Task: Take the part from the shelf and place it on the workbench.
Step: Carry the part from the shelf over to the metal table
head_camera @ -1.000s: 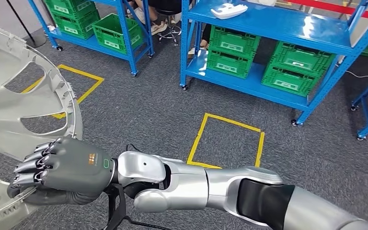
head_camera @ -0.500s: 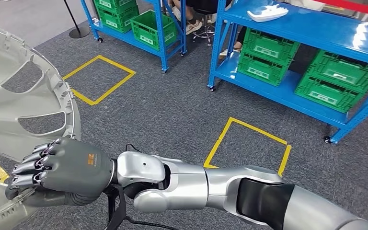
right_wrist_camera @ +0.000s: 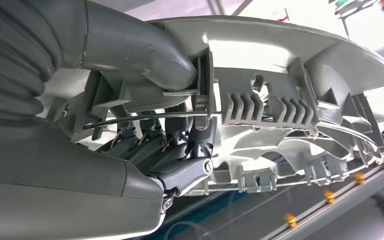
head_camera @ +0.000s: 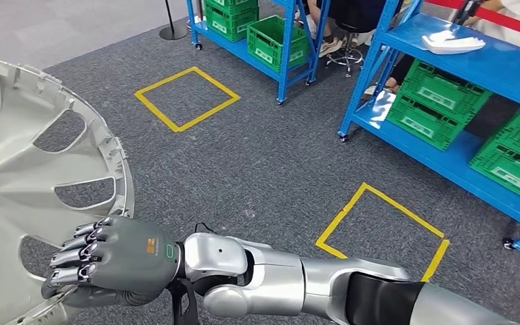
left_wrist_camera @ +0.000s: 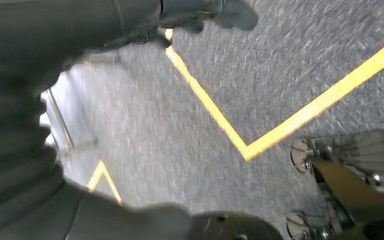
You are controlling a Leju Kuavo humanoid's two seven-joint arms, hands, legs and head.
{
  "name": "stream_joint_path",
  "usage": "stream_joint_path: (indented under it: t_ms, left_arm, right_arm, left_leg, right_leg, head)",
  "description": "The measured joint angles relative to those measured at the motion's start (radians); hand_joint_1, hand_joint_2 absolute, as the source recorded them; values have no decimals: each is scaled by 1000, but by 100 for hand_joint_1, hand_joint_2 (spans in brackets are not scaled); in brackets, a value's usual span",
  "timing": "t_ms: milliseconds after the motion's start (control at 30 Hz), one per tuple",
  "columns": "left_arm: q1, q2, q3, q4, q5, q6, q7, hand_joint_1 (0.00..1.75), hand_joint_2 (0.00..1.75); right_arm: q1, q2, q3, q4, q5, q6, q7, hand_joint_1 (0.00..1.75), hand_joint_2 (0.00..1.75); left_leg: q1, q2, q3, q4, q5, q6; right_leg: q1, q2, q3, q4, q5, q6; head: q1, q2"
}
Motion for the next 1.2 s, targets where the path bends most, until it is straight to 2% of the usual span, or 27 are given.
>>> stream_joint_path:
  t_ms: [33,100,133,167,233,267,300,367,433,467,500,533,600,633,667,733,767,800,867,900,933,967,1000,1033,1067,1133,1200]
  left_arm:
    - [-1,-1,4,0,7,6,-5,0,175]
    - [-3,-8,13,0,18,17,-13,0,175]
    - [-3,-12,18,0,21,21,-14,0,175]
    - [-2,-15,22,0,21,23,-12,0,175]
    - [3,-18,26,1,16,22,-1,0,175]
    - [7,-18,27,2,13,21,6,0,175]
    - [9,-17,27,2,11,19,13,0,175]
    - [8,-14,28,2,11,18,22,0,175]
    - [4,-10,31,2,13,20,23,0,175]
    - [4,-9,34,2,14,21,22,0,175]
    - [4,-8,37,2,16,21,20,0,175]
    - [5,-6,41,1,17,21,17,0,175]
    - [5,-6,45,1,18,17,11,0,175]
    - [4,-6,45,0,19,14,8,0,175]
    - [3,-7,46,0,20,11,6,0,175]
    - [4,-8,48,0,17,4,2,0,175]
    - [5,-8,50,0,13,-1,-1,0,175]
    - [6,-7,51,-1,8,-6,-3,0,175]
    - [4,-6,52,-1,-3,-17,-11,0,175]
    - [2,-6,52,-1,-7,-20,-15,0,175]
    - [0,-6,52,-1,-9,-21,-18,0,175]
    - [-1,-6,52,-1,-10,-21,-21,0,175]
    - [-1,-6,52,-1,-10,-21,-22,0,175]
    - [0,-6,52,-1,-10,-20,-23,0,175]
    - [0,-6,52,-1,-10,-19,-23,0,175]
    - [0,-8,52,-1,-10,-13,-24,0,175]
    - [0,-9,53,-1,-9,-7,-26,0,175]
  right_arm:
    - [0,3,0,-3,2,7,-2,175,175]
    - [-1,8,2,-15,4,21,-9,175,175]
    - [-3,10,4,-24,3,26,-12,175,175]
    - [-4,11,7,-30,1,30,-15,175,175]
    - [-7,18,10,-36,-8,34,-14,175,175]
    - [-7,24,11,-36,-15,35,-9,175,175]
    - [-7,32,12,-36,-20,36,-3,175,175]
    - [-8,46,12,-35,-22,39,15,175,175]
    - [-8,57,12,-35,-13,43,37,175,175]
    - [-8,62,14,-36,-5,48,51,175,175]
    - [-8,67,15,-39,3,55,66,175,175]
    - [-7,71,17,-43,13,62,81,175,175]
    - [-8,78,18,-51,31,72,104,175,175]
    - [-9,80,18,-53,37,75,109,175,175]
    - [-12,81,16,-54,42,77,111,175,175]
    - [-21,83,12,-55,46,81,112,175,175]
    - [-28,83,10,-55,46,83,110,175,175]
    - [-36,83,7,-55,43,84,108,175,175]
    - [-52,78,-3,-53,32,85,95,175,175]
    - [-57,74,-9,-51,25,85,86,175,175]
    - [-60,70,-14,-49,18,85,79,175,175]
    - [-61,66,-17,-46,13,84,73,175,175]
    - [-61,63,-18,-42,8,83,67,175,175]
    - [-63,60,-19,-37,1,82,61,175,175]
    - [-68,58,-19,-33,-8,81,56,175,175]
    - [-85,56,-18,-22,-31,76,46,175,175]
    - [-107,54,-16,-12,-51,68,42,175,175]
  left_leg:
    - [0,-15,0,0,2,-1]
    - [0,-41,-2,0,6,-7]
    - [1,-53,-4,0,9,-12]
    - [3,-62,-7,-1,11,-17]
    - [5,-79,-13,-6,18,-31]
    - [5,-67,-17,-3,16,-35]
    - [4,-43,-25,11,5,-39]
    - [2,21,-64,95,-49,-46]
    - [5,45,-115,211,-108,-58]
    - [7,48,-125,242,-116,-63]
    - [10,52,-117,238,-106,-68]
    - [13,62,-90,196,-83,-72]
    - [15,108,-15,70,-35,-76]
    - [15,125,10,28,-22,-70]
    - [13,135,19,10,-18,-60]
    - [9,116,11,12,-16,-38]
    - [9,105,9,11,-14,-31]
    - [9,94,7,11,-12,-25]
    - [10,71,3,9,-7,-13]
    - [9,58,0,9,-5,-10]
    - [8,44,-2,9,-3,-6]
    - [5,28,-4,9,-2,-5]
    - [4,13,-5,9,-1,-5]
    - [3,-2,-6,10,1,-5]
    - [3,-17,-6,10,3,-7]
    - [3,-44,-9,10,9,-14]
    - [6,-63,-16,7,15,-25]
  right_leg:
    - [1,8,26,-55,35,-6]
    - [3,50,92,-193,96,-19]
    - [5,65,114,-240,111,-23]
    - [7,73,124,-261,114,-25]
    - [9,55,126,-270,118,-31]
    - [7,44,129,-278,124,-35]
    - [5,32,132,-286,129,-42]
    - [4,3,134,-297,137,-51]
    - [4,-29,132,-296,136,-53]
    - [4,-45,131,-295,135,-52]
    - [3,-60,131,-294,134,-50]
    - [1,-74,131,-292,132,-47]
    - [1,-98,129,-279,122,-34]
    - [3,-109,128,-272,116,-27]
    - [5,-118,128,-266,112,-21]
    - [6,-137,129,-263,110,-12]
    - [3,-133,130,-260,106,-5]
    - [-1,-114,125,-247,96,0]
    - [-7,-49,87,-162,45,8]
    - [-8,-24,54,-96,14,8]
    - [-7,-12,21,-30,-11,7]
    - [-6,-7,-3,13,-20,4]
    - [-5,-4,-10,20,-10,0]
    - [-3,1,4,-13,17,-7]
    - [-1,14,34,-78,56,-15]
    - [4,55,93,-208,108,-26]
    - [10,69,111,-254,119,-28]
  head:
    - [0,0]
    - [0,0]
    - [1,0]
    - [2,0]
    - [5,0]
    - [5,0]
    - [3,0]
    - [-1,0]
    - [-3,0]
    - [-3,0]
    - [-3,0]
    - [-3,0]
    - [-3,0]
    - [-2,0]
    - [0,0]
    - [3,0]
    - [3,0]
    - [3,0]
    - [6,0]
    - [6,0]
    - [7,0]
    - [7,0]
    - [7,0]
    - [7,0]
    - [7,0]
    - [7,0]
    - [9,0]
